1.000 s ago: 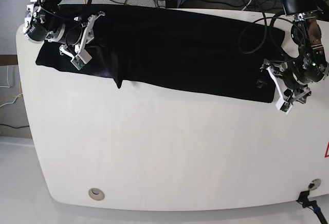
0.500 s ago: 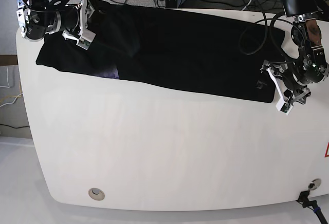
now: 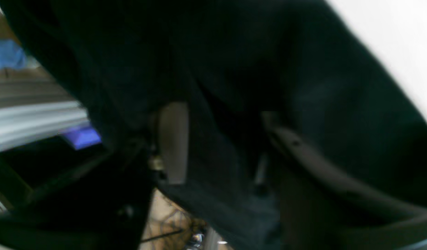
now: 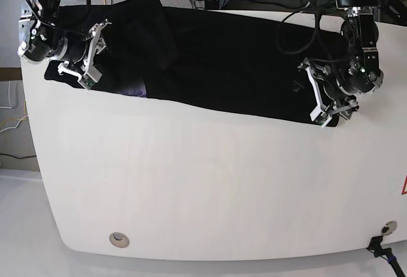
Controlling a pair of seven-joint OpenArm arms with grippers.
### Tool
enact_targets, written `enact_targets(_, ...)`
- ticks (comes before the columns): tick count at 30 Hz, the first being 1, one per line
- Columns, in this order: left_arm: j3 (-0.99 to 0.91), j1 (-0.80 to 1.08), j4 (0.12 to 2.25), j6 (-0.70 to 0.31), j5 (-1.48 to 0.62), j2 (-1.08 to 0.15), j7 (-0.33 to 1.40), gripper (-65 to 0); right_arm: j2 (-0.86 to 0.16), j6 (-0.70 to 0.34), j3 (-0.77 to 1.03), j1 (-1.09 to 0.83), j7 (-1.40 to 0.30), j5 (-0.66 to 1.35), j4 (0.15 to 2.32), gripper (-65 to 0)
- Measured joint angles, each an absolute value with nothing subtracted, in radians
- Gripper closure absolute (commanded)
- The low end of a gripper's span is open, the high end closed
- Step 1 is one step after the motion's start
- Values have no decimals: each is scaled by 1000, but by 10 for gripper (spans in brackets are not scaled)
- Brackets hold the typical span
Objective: Fold the T-shirt properly
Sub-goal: 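Grasp the folded corner with the right gripper and fold it inward, then release the shirt and raise both grippers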
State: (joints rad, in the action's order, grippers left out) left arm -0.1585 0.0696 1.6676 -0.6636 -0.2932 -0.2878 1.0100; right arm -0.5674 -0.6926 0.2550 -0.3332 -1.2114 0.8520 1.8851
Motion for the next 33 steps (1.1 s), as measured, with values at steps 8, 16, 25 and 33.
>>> enact_targets(8, -148, 102, 1692, -656, -287, -249, 1009, 0, -431, -697, 254, -373, -1206, 654, 1884, 0)
enact_targets(16, -149, 86, 1543, -659, -315, -261, 960, 0, -451, -709, 179, -295, -1062, 502, 1714, 0)
enact_targets(25, -150, 33, 1417, -671, -358, -303, 841, 0, -452, -718, 98, -72, -888, 468, 1459, 0)
enact_targets(33, -150, 26, 1415, -664, -348, -342, 849, 0, -451, -715, 104, -73, -867, 463, 1456, 0)
